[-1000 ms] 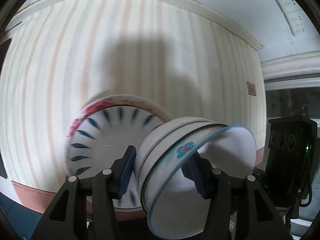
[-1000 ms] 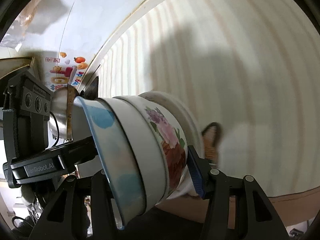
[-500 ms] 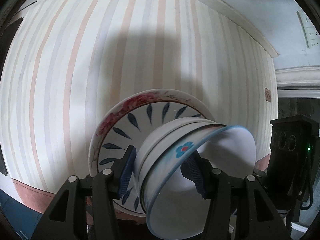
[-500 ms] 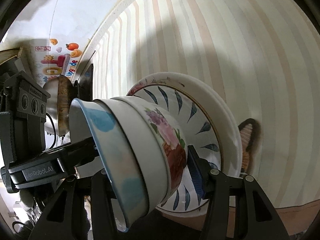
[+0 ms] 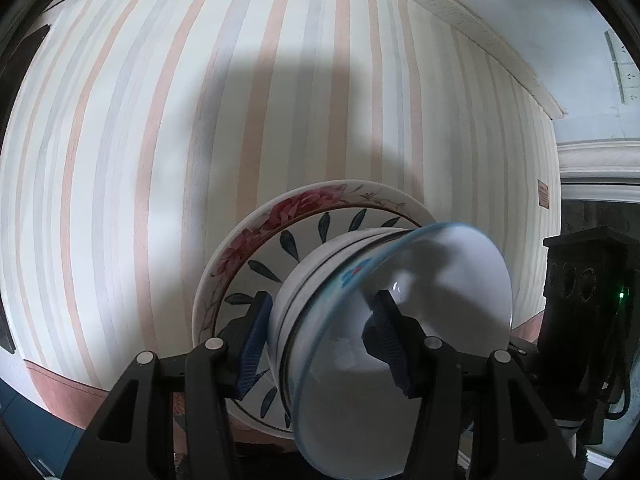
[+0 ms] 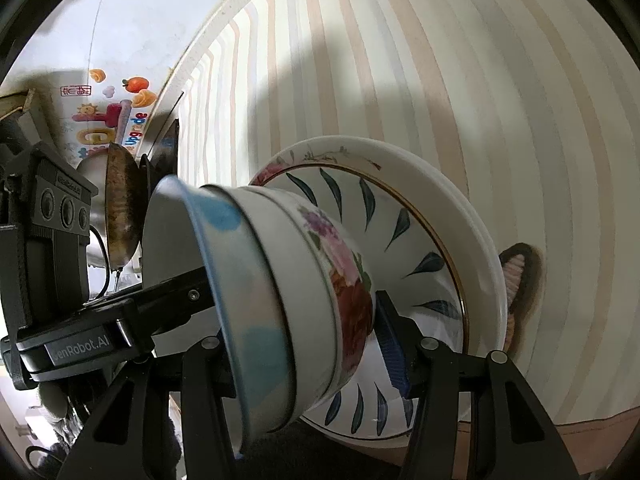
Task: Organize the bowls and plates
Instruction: 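Lift the bowl stack and carry it over the plate stack, then lower the bowl stack onto the plates and open both grippers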
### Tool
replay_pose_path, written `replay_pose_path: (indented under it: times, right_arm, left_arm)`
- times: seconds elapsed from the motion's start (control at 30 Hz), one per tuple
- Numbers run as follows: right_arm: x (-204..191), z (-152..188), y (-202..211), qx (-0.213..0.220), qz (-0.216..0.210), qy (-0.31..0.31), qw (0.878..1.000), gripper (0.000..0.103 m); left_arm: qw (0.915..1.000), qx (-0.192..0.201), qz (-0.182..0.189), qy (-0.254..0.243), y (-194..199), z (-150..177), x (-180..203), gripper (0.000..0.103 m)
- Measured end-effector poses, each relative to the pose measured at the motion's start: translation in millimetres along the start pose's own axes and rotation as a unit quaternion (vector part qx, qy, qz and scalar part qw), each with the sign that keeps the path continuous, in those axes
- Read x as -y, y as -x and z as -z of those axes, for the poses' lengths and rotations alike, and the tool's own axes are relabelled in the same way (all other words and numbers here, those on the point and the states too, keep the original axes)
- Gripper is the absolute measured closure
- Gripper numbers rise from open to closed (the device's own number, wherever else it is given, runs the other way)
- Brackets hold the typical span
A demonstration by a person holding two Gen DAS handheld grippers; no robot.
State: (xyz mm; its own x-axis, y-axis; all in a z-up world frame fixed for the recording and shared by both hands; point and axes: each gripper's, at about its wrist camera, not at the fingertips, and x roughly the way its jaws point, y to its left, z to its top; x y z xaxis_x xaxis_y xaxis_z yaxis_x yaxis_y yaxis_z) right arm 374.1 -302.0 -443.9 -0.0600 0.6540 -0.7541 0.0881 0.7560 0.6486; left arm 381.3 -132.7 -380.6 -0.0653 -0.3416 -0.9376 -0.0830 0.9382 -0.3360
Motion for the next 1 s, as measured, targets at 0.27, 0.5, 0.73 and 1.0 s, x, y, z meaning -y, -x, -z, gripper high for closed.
replay_pose_path:
  times: [0.27, 0.5, 0.73, 1.0]
  right_arm:
    - [-10.3, 0.3, -1.7, 0.001, 0.020, 0.009, 1.000, 0.047]
    - [-27.0, 8.8, 22.4, 0.036, 0.069, 0.027, 0.997, 0.047]
    - [-55.4, 33.7, 61.5, 0.089, 0.132, 0.054, 0.986, 0.032]
    - [-95.2, 81.7, 106.9, 0.162, 0.184, 0.079, 0.966, 0.009]
  left_arm:
    - [0.9999, 0.008, -0.003, -0.006, 0.8, 2.5, 1.7, 0.053]
    - [0.9969, 0.055, -0.047, -0.033, 30.6, 15.0, 6.9, 0.053]
    - [0.9860, 0.119, -0.091, -0.074, 68.8, 46.1, 16.4, 0.053]
    - [0.9680, 0.198, -0.118, -0.099, 111.6, 88.6, 23.8, 0.017]
